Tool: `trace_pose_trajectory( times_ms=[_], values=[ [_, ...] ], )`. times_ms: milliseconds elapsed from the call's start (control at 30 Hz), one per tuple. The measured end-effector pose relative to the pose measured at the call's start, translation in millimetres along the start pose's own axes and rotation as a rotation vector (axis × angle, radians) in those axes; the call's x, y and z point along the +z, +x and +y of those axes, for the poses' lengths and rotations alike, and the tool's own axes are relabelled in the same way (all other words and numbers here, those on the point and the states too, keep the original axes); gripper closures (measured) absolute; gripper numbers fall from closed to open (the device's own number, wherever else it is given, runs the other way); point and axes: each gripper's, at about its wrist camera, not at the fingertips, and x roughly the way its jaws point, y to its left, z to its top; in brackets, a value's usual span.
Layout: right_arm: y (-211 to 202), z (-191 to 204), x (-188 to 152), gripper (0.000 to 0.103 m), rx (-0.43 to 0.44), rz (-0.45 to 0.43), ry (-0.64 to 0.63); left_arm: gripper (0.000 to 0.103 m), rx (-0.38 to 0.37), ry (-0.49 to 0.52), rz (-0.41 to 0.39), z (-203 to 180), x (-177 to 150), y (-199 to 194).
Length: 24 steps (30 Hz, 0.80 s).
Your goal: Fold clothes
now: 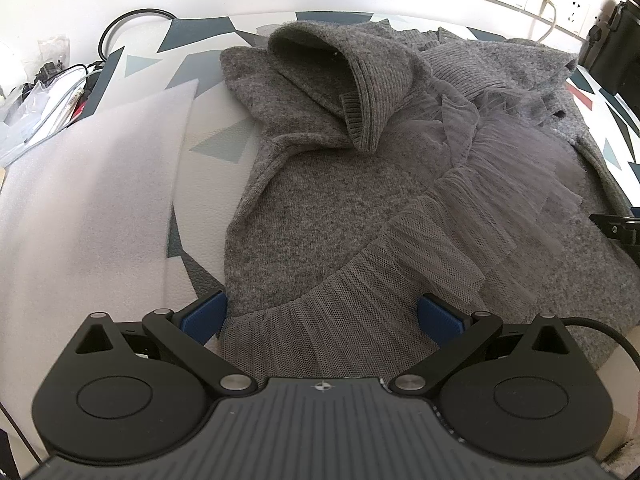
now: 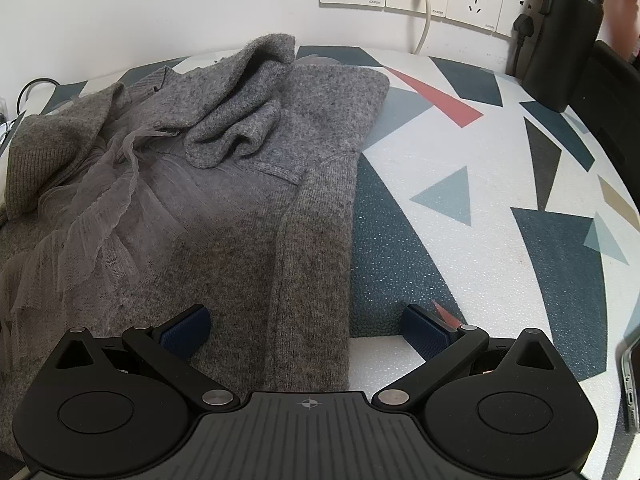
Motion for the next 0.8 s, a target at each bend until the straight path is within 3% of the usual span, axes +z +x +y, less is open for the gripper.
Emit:
trace_pose_trajectory(
  times_ms=[800],
  values=[
    [-0.6,0.2,-1.5,0.001,0.001,-0.007,0.0,0.0,0.015,-0.021,0.013,-0.9,0.4,-0.5]
  ],
)
